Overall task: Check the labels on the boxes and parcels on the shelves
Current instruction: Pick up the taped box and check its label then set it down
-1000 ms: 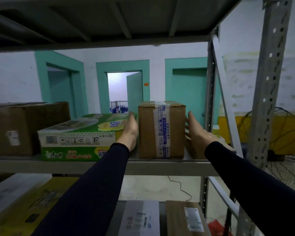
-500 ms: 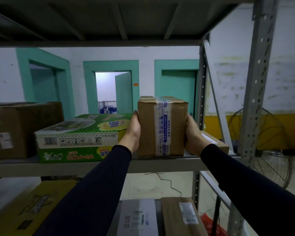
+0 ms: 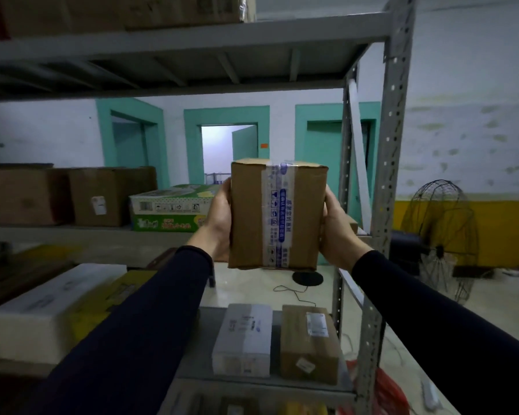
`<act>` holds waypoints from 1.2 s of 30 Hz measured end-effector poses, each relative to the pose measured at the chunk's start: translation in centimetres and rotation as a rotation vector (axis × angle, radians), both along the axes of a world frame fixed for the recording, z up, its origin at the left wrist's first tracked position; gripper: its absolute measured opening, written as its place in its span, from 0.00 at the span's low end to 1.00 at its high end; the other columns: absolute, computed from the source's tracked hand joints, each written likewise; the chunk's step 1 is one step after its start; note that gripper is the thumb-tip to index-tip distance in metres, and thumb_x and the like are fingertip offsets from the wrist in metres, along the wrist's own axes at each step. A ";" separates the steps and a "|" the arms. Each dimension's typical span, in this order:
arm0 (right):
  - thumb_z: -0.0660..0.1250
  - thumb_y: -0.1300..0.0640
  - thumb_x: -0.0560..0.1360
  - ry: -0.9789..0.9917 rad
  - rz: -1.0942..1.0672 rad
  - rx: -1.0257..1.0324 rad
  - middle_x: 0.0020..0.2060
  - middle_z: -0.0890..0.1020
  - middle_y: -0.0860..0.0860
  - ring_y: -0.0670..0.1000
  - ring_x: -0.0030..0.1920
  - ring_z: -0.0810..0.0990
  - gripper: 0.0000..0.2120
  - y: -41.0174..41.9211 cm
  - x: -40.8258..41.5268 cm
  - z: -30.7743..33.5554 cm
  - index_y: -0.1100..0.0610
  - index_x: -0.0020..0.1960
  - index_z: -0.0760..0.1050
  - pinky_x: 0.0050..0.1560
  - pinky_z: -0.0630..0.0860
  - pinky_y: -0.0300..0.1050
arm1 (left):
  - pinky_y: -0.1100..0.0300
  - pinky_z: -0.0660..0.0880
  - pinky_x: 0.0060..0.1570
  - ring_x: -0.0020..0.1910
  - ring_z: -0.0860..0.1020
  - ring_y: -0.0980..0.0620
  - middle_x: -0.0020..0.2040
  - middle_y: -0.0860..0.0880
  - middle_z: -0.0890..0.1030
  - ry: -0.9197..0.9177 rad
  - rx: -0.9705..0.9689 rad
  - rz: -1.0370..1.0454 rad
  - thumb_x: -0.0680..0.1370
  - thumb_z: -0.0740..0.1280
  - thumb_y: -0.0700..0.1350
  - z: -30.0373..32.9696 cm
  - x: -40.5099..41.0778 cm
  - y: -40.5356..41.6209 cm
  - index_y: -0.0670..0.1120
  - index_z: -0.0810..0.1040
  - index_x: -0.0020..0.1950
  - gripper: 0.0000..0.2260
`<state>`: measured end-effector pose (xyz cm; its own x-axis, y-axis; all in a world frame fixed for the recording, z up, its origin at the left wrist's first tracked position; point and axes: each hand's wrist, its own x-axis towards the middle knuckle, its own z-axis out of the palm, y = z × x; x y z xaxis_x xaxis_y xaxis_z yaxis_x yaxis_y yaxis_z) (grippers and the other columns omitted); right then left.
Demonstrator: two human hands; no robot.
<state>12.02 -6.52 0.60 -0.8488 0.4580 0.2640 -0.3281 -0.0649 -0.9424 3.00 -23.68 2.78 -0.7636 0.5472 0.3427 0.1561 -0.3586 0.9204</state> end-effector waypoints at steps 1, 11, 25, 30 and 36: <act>0.51 0.31 0.79 -0.002 0.008 -0.008 0.54 0.86 0.50 0.54 0.60 0.82 0.27 -0.7 1.4 -0.4 0.45 0.59 0.82 0.63 0.76 0.61 | 0.53 0.82 0.40 0.41 0.84 0.48 0.45 0.46 0.86 -0.003 -0.013 0.009 0.84 0.47 0.61 -0.4 1.7 -0.8 0.48 0.82 0.55 0.27; 0.48 0.32 0.81 -0.142 0.122 -0.034 0.48 0.87 0.53 0.54 0.51 0.84 0.32 -7.3 6.6 -4.9 0.52 0.57 0.82 0.61 0.78 0.59 | 0.55 0.80 0.39 0.40 0.84 0.49 0.40 0.47 0.86 -0.089 -0.050 0.096 0.85 0.47 0.57 -5.7 8.2 -7.9 0.47 0.81 0.49 0.26; 0.47 0.31 0.81 -0.374 0.066 -0.184 0.47 0.88 0.54 0.57 0.54 0.84 0.33 -15.4 4.7 -13.9 0.51 0.54 0.83 0.65 0.75 0.62 | 0.56 0.78 0.39 0.37 0.82 0.49 0.36 0.47 0.84 -0.280 -0.211 0.124 0.85 0.51 0.56 -13.5 5.2 -15.3 0.45 0.81 0.46 0.24; 0.51 0.35 0.82 -0.288 0.054 -0.187 0.44 0.85 0.55 0.54 0.48 0.83 0.29 -15.2 4.0 -15.1 0.56 0.55 0.81 0.54 0.80 0.52 | 0.54 0.77 0.43 0.40 0.80 0.47 0.39 0.45 0.83 -0.324 -0.170 0.170 0.84 0.50 0.58 -14.1 4.6 -16.4 0.44 0.81 0.49 0.25; 0.54 0.41 0.84 -0.178 0.013 -0.260 0.52 0.80 0.54 0.53 0.50 0.81 0.19 -13.5 3.8 -13.8 0.53 0.63 0.73 0.62 0.77 0.55 | 0.53 0.79 0.46 0.43 0.84 0.46 0.49 0.43 0.86 -0.367 -0.146 0.058 0.83 0.56 0.59 -11.9 3.3 -17.1 0.45 0.81 0.61 0.23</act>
<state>15.78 -20.05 -13.15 -0.8774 0.4796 -0.0142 -0.1566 -0.3142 -0.9363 6.30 -40.73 -9.17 -0.8517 0.5227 -0.0374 -0.1770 -0.2198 0.9594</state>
